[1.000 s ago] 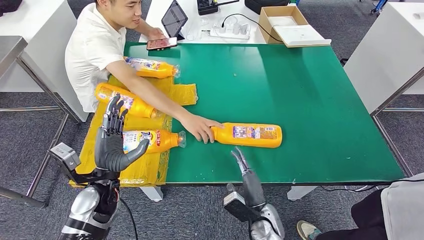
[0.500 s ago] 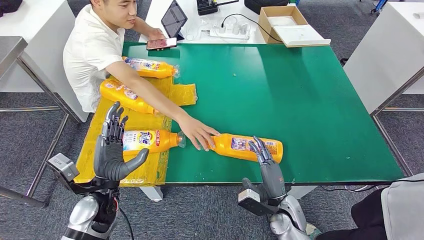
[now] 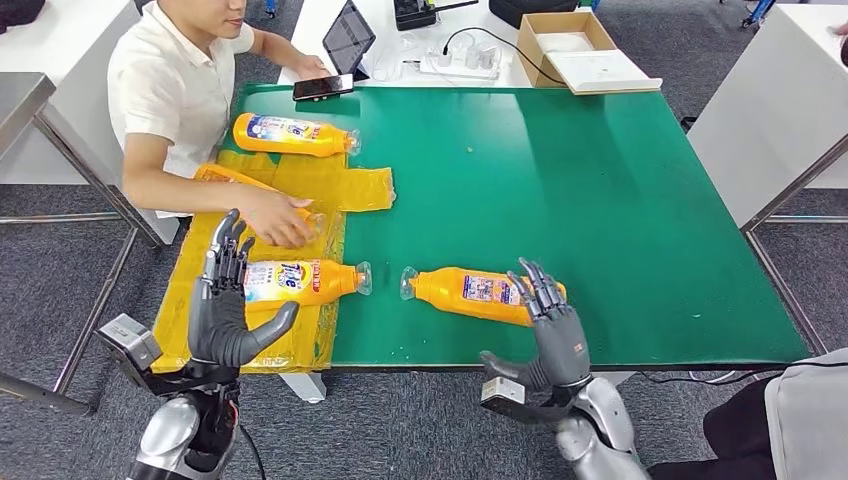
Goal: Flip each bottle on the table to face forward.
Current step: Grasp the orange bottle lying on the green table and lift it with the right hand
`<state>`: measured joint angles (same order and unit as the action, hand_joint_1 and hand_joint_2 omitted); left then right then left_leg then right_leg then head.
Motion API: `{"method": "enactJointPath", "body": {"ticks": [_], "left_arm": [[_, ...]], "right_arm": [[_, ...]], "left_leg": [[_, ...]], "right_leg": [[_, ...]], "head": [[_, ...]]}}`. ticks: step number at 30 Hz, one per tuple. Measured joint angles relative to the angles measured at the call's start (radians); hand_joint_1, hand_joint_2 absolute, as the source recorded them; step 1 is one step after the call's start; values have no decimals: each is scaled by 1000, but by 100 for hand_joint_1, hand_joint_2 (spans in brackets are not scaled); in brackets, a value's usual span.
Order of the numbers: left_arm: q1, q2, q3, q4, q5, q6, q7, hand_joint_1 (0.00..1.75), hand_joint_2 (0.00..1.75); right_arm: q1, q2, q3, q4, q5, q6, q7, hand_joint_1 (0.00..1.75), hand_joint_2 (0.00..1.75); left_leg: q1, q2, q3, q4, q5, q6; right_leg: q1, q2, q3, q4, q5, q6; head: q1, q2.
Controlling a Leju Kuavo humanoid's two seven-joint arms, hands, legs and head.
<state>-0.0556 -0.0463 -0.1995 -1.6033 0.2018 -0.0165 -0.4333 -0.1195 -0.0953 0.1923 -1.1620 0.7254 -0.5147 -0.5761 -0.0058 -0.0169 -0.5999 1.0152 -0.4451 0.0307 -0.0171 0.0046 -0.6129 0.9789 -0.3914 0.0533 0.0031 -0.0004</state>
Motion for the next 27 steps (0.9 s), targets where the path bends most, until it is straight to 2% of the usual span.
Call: {"method": "enactJointPath", "body": {"ticks": [4, 8, 10, 16, 27], "left_arm": [[3, -7, 0, 0, -20, 2, -6, 0, 175], [5, -13, 0, 0, -50, 14, 14, 0, 175], [6, -15, -1, 0, -56, 17, 18, 0, 175], [5, -19, -2, 3, -71, 19, 21, 0, 175], [-4, -22, -14, 16, -75, 21, 38, 0, 175]], "right_arm": [[-14, -11, 5, -65, 50, 34, 27, 0, 175], [-103, -35, 18, 29, 153, 119, 256, 0, 175], [-164, -52, 18, 129, 151, 114, 303, 0, 175], [-301, -70, 18, 369, 189, 92, 310, 0, 175], [-373, -46, 23, 516, 199, 133, 319, 0, 175]], "left_leg": [[0, 1, 0, 0, 0, 0], [0, 1, 0, 0, 1, 1], [0, -1, 0, 0, 2, 2], [-1, 0, 0, 0, 2, 2], [0, -1, -1, 0, 2, 2]], "right_leg": [[0, 0, 0, 0, 0, 0], [0, 0, 0, 0, 1, 0], [0, -1, 0, 0, 1, 1], [-1, -1, 0, 0, 2, 2], [0, -1, 0, 0, 2, 2]], "head": [[0, 0], [-1, 0], [0, 0], [0, 0], [0, 0]]}}
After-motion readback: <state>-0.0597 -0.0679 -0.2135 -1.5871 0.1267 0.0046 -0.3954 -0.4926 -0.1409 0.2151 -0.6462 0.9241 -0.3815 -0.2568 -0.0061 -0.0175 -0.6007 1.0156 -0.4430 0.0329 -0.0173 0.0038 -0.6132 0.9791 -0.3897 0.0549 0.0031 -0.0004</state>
